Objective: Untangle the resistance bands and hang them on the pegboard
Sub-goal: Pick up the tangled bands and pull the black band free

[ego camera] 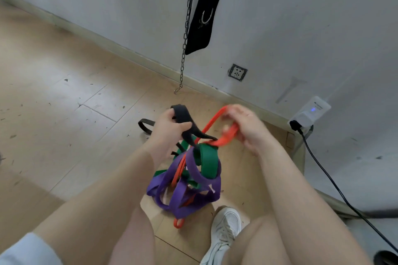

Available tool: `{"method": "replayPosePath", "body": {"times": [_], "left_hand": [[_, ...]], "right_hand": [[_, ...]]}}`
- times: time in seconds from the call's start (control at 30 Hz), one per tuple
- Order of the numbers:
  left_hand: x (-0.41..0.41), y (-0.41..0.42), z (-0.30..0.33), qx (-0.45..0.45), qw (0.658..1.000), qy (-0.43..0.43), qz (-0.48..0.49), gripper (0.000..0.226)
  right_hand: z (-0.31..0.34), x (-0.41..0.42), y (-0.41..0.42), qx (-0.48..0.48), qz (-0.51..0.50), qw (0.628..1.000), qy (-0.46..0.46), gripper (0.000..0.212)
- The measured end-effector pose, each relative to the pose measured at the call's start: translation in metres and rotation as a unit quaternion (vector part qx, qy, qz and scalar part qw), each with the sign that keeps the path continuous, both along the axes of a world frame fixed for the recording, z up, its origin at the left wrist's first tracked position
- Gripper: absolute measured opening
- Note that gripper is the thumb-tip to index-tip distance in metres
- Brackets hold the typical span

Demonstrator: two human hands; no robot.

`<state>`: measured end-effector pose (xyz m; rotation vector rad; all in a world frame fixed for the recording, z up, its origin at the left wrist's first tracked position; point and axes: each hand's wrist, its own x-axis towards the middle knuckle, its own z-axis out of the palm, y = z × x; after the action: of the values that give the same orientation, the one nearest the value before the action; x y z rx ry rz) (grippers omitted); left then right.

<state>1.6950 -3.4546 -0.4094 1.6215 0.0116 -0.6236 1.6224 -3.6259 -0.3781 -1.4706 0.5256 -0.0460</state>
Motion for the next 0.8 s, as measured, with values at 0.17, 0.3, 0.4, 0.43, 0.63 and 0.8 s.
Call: {"method": "replayPosePath", "body": {"times": [0.17, 0.3, 0.4, 0.43, 0.63, 0.8], "left_hand": [[0.005, 0.003, -0.002, -0.074, 0.988, 0.107, 0.077, 0.038], [0.001, -0.004, 0.003, -0.123, 0.982, 0.087, 0.113, 0.025], [-0.004, -0.004, 0.01, -0.151, 0.98, 0.085, 0.098, 0.022], [-0.004, -0.005, 0.01, -0.157, 0.98, 0.086, 0.093, 0.02], [0.002, -0.006, 0.019, -0.236, 0.954, 0.131, 0.131, 0.008], [0.005, 0.006, 0.026, -0.232, 0.955, 0.12, 0.143, 0.008]], "right_hand": [[0.011, -0.011, -0.025, 0.367, -0.232, 0.86, -0.269, 0.018], [-0.011, -0.013, -0.029, 0.262, -0.284, 0.915, -0.116, 0.01], [-0.042, -0.015, -0.025, 0.115, -0.256, 0.951, 0.13, 0.029], [-0.045, -0.016, -0.018, 0.108, -0.207, 0.958, 0.168, 0.031], [-0.05, -0.015, 0.045, -0.039, 0.078, 0.992, 0.096, 0.046], [-0.063, -0.002, 0.053, -0.27, 0.033, 0.96, 0.066, 0.045]]}}
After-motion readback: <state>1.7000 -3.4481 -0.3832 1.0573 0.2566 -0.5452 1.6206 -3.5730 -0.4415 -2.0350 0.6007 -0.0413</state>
